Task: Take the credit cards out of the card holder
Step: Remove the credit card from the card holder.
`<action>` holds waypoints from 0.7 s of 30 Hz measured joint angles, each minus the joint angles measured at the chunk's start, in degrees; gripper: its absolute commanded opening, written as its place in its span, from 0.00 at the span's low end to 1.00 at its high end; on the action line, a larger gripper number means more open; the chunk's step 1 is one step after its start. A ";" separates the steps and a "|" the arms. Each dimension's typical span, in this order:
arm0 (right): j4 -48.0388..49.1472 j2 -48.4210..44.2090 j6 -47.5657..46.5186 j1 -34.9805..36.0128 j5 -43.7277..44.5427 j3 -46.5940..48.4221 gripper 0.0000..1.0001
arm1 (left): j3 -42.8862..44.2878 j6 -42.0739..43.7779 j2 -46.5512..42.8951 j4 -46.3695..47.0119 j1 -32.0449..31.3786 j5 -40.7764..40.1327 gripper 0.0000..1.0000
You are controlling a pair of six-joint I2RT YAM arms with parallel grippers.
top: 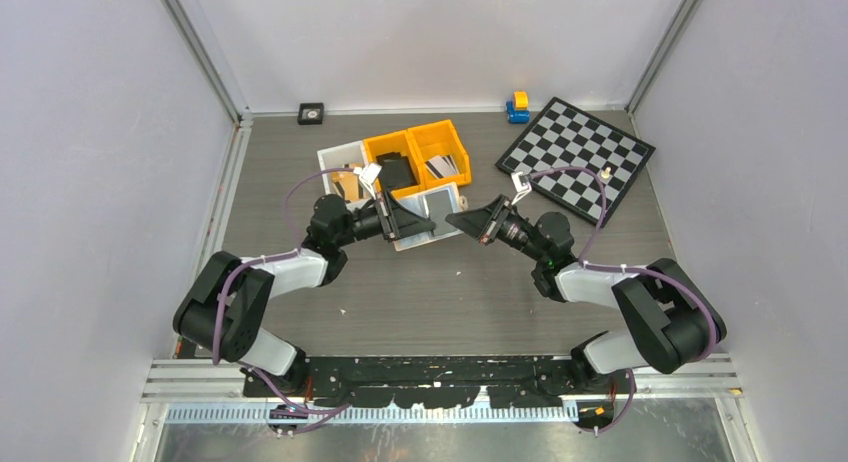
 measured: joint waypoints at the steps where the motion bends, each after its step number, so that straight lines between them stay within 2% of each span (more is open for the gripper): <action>1: 0.31 0.04 0.17 0.00 -0.02 0.00 0.01 | 0.00 -0.35 0.35 0.70 0.00 0.15 0.11; 3: 0.66 0.07 0.31 0.00 -0.07 0.02 0.01 | 0.00 -1.40 1.05 2.08 0.02 0.44 0.01; 4: 0.94 0.07 0.39 -0.02 -0.09 0.02 0.00 | 0.00 -1.86 1.55 3.02 0.04 0.55 0.00; 5: 1.05 0.07 0.39 -0.04 0.00 0.02 0.02 | 0.00 -2.54 2.05 3.98 0.09 0.81 0.00; 7: 1.38 0.44 0.68 -0.17 0.02 0.02 0.11 | 0.00 -3.56 2.84 5.95 0.28 1.25 0.00; 12: 2.97 0.98 1.70 -0.20 -0.07 0.04 0.13 | 0.00 -4.59 3.02 6.84 0.57 1.60 0.00; 15: 3.13 0.94 1.88 -0.37 -0.09 0.04 0.12 | 0.00 -4.52 3.02 6.69 0.61 1.68 0.00; 18: 3.17 0.61 2.10 -1.05 -0.02 -0.50 0.01 | 0.07 -4.39 3.02 6.27 0.61 1.66 0.00; 21: 3.17 -0.26 2.73 -1.40 0.02 -1.64 0.01 | 0.15 -4.35 3.02 5.81 0.33 1.77 0.00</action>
